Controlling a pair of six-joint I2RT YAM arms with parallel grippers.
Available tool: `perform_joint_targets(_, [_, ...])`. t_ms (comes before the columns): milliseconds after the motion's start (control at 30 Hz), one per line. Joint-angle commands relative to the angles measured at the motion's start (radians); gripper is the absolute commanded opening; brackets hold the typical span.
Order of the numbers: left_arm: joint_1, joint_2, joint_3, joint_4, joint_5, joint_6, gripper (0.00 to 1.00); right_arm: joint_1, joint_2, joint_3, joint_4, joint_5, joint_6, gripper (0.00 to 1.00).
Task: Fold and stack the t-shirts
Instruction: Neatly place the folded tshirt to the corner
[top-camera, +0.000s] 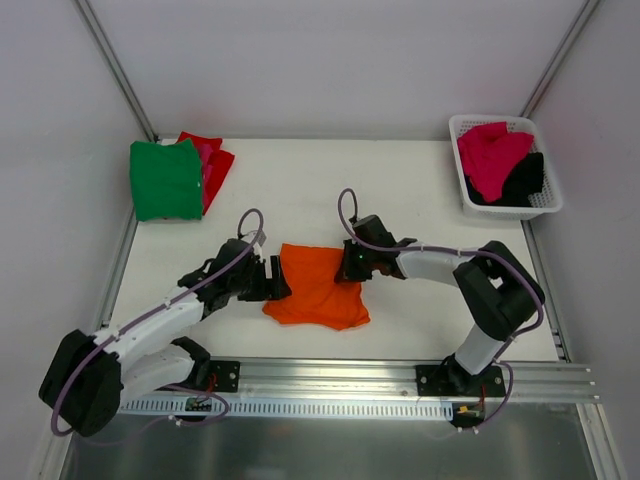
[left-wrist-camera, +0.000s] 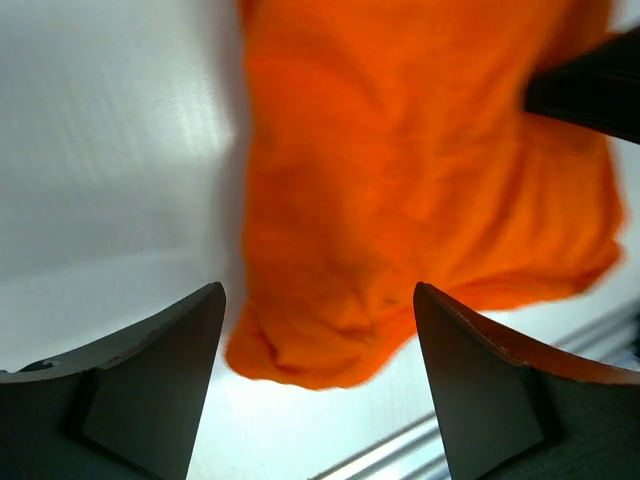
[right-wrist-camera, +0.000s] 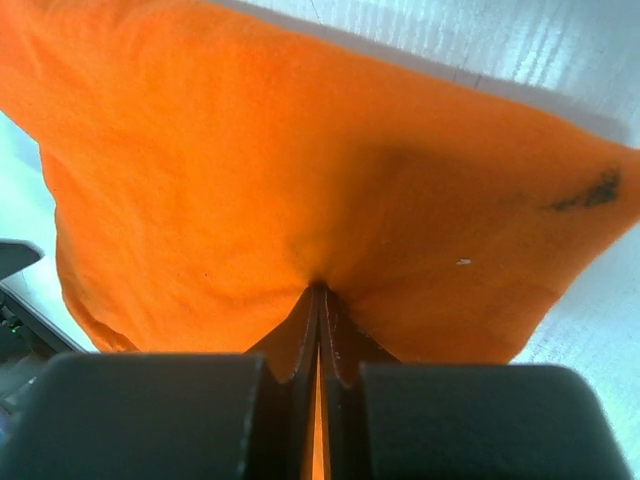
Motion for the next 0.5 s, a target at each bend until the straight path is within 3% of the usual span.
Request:
perform_joint_targets(0, [0.014,0.143,0.046,-0.031,-0.125,0.03,0.77,-0.001,-0.02,-0.057,-0.075,0.117,-0.01,0.01])
perform_joint_targets(133, [0.016,0.289,0.1,-0.026,-0.15,0.035,0.74,-0.001,-0.051,-0.079,-0.077,0.117,-0.016,0.0])
perform_joint_targets(267, [0.016,0.337,0.128,-0.014,-0.19,0.035,0.75,-0.001,-0.072,-0.096,-0.075,0.114,-0.027,0.0])
perform_joint_targets(467, [0.019,0.407,0.108,0.246,-0.029,0.053,0.77,-0.001,-0.081,-0.113,-0.063,0.094,-0.036,0.0])
